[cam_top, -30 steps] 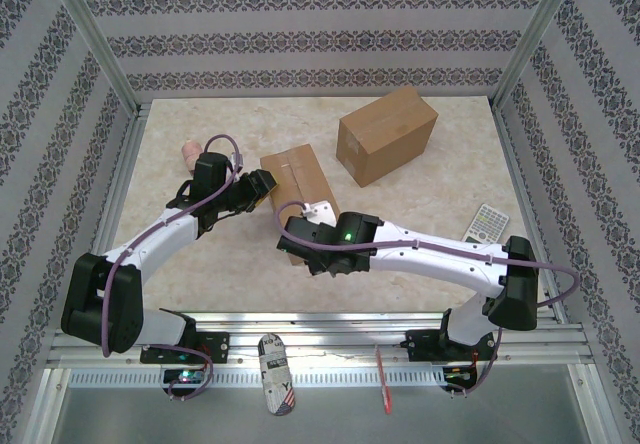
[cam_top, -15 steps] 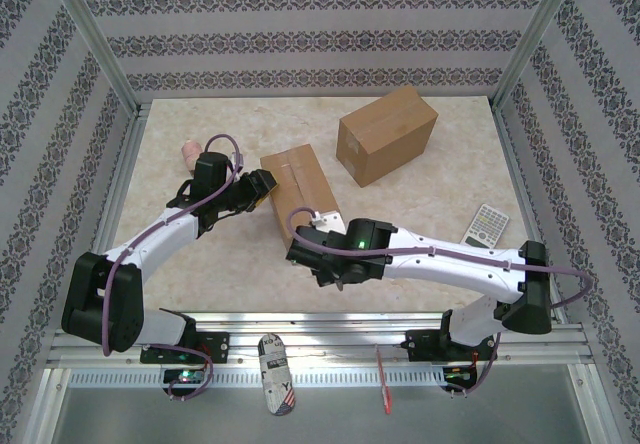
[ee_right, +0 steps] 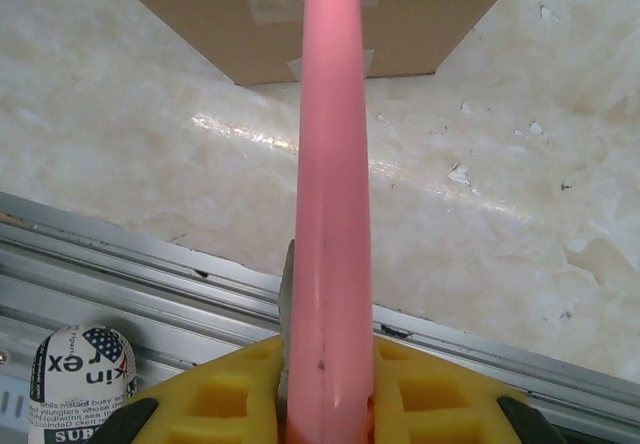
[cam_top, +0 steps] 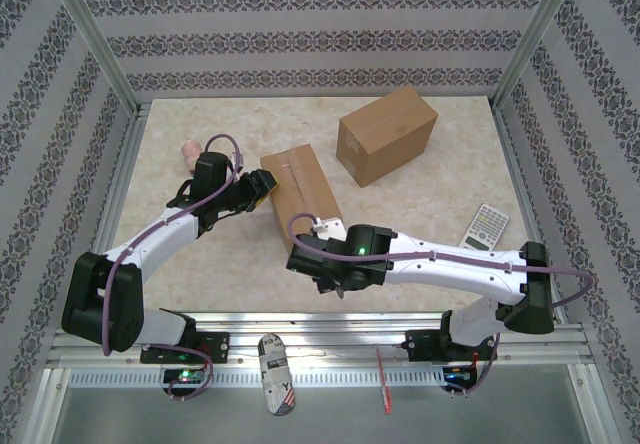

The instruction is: Unpack the express box

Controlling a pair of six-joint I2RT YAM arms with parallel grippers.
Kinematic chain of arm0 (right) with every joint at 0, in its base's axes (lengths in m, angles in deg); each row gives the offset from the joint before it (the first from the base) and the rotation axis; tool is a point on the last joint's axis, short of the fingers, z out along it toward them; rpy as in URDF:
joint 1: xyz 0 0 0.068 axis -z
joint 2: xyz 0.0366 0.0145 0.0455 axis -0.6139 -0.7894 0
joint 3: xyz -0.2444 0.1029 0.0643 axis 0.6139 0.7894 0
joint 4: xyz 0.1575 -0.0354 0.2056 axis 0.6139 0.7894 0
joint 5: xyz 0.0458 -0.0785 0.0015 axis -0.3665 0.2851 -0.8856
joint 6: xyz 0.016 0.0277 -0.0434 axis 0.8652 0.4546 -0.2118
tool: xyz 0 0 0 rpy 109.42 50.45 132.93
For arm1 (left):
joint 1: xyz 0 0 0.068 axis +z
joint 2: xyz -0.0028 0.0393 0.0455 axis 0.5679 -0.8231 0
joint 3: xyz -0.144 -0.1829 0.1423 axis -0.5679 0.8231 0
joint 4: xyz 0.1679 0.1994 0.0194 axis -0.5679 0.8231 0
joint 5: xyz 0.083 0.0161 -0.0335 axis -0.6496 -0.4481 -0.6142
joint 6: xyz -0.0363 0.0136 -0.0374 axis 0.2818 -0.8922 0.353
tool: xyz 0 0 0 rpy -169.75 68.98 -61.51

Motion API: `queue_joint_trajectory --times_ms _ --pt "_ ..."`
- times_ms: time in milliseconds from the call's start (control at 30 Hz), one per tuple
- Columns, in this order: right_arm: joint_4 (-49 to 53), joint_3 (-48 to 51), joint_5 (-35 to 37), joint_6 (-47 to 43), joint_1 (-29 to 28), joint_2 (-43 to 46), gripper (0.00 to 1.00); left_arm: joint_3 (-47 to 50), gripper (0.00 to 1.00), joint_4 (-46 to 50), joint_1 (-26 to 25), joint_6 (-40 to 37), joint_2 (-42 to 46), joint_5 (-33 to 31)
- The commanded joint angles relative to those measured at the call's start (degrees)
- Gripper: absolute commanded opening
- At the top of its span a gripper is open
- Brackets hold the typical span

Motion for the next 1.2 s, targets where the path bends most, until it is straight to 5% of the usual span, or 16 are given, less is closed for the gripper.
queue_joint_trajectory --times_ms 0,500,800,1000,1167 --pt "8.87 2.44 -5.91 3.52 -1.57 0.49 0.0 2.07 0.49 7.38 1.2 0.04 -3.41 -8.28" --pt "9.26 4.4 -4.39 7.09 -3.47 4.05 0.0 1.1 0.5 6.49 1.17 -0.14 -3.37 -6.93" --pt "15.19 6.22 2.02 7.53 0.79 10.28 0.0 -9.45 0.72 15.3 1.15 -7.26 2.82 -4.74" --pt "11.64 10.79 7.28 3.97 8.41 14.73 0.0 -20.56 0.66 29.17 1.49 -15.78 3.33 -11.92" --pt "3.96 13.72 9.97 1.48 13.2 14.05 0.0 -30.95 0.56 33.74 3.26 -21.85 -5.33 -14.84"
